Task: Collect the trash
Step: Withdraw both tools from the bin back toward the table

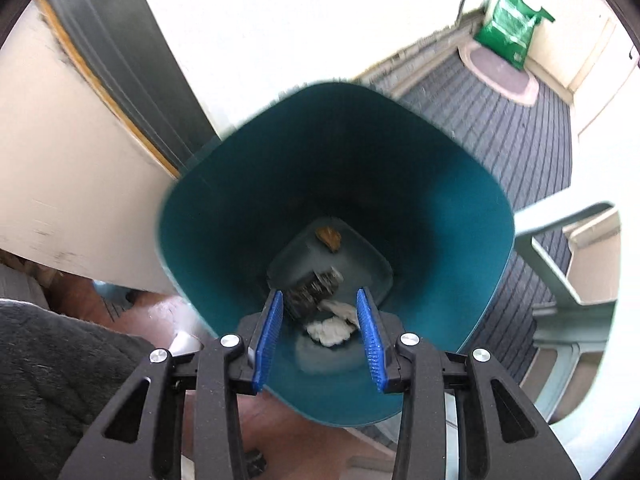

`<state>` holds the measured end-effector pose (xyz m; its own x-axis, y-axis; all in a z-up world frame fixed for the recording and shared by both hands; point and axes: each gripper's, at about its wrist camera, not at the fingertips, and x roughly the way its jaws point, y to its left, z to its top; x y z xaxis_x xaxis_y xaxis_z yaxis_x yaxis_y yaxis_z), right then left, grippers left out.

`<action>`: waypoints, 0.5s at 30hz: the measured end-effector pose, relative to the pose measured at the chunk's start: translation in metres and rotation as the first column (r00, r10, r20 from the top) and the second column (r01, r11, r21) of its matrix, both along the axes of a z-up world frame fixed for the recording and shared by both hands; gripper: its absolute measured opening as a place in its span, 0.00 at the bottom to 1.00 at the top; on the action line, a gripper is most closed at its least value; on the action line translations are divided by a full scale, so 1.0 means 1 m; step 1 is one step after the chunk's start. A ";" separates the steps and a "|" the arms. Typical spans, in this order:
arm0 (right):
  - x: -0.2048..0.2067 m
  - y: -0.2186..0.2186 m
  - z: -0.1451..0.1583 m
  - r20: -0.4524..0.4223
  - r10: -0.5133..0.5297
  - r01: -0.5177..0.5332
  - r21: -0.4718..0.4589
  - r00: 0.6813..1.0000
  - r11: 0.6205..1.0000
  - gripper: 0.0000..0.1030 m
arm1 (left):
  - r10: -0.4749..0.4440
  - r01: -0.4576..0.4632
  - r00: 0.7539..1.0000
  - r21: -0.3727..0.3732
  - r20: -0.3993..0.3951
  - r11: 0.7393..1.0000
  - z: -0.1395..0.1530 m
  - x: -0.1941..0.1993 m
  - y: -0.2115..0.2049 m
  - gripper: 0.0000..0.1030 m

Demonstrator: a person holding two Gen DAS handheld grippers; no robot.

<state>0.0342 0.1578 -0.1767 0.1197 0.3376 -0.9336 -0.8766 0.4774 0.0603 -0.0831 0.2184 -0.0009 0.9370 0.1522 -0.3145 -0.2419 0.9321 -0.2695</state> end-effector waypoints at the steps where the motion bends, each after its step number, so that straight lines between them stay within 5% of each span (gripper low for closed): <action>1: 0.000 -0.001 0.007 -0.004 0.004 -0.004 0.020 1.000 1.000 0.32 | 0.005 -0.005 1.000 -0.001 0.001 1.000 -0.001 0.000 -0.001 0.46; 8: -0.004 -0.013 0.068 0.038 -0.006 -0.002 0.195 0.999 0.981 0.19 | 0.011 -0.008 0.998 -0.045 0.061 0.999 0.004 -0.006 0.000 0.46; 15: 0.009 -0.052 0.138 0.157 -0.115 0.050 0.368 0.981 0.928 0.19 | -0.036 0.042 0.990 -0.038 0.135 0.998 0.010 -0.011 -0.013 0.47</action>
